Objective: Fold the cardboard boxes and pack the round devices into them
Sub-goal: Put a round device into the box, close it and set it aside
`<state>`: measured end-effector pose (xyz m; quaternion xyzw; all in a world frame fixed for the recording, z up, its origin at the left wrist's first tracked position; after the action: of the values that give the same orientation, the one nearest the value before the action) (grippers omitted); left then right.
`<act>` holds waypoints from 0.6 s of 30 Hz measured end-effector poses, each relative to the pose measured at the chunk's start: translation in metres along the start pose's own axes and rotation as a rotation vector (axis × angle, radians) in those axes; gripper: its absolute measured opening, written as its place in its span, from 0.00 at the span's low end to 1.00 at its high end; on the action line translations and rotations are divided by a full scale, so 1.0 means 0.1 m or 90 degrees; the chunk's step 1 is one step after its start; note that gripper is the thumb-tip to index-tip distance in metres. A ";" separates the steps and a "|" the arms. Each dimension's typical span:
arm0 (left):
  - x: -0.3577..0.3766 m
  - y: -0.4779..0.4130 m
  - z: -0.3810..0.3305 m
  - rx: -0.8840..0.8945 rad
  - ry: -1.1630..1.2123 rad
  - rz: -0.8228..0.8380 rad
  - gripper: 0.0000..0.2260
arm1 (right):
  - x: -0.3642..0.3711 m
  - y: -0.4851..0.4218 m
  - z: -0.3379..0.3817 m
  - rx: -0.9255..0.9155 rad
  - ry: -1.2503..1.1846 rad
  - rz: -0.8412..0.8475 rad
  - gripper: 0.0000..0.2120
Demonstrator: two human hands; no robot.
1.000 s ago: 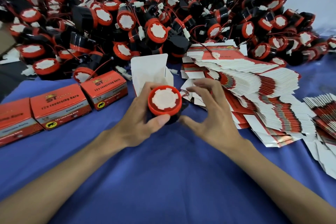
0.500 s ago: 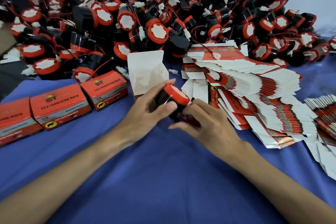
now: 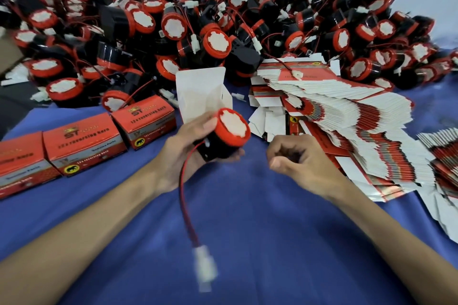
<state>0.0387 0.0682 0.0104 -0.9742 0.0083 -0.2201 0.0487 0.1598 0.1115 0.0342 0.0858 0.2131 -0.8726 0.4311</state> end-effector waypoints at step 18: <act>-0.03 0.01 -0.10 0.073 -0.174 -0.053 0.29 | 0.20 0.02 -0.17 0.176 -0.097 -0.013 0.06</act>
<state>0.0319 0.0662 0.0181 -0.9903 -0.0511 -0.0876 0.0954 0.1486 0.1041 0.0117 0.0759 0.0582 -0.9019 0.4212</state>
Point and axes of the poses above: each hand's wrist, its own y-axis away from the middle knuckle, its own x-axis out of the palm, z = x × y, the point moved 10 cm from there along -y, towards the middle knuckle, and after that the axes turned 4 degrees about -y, right-handed, at the moved point
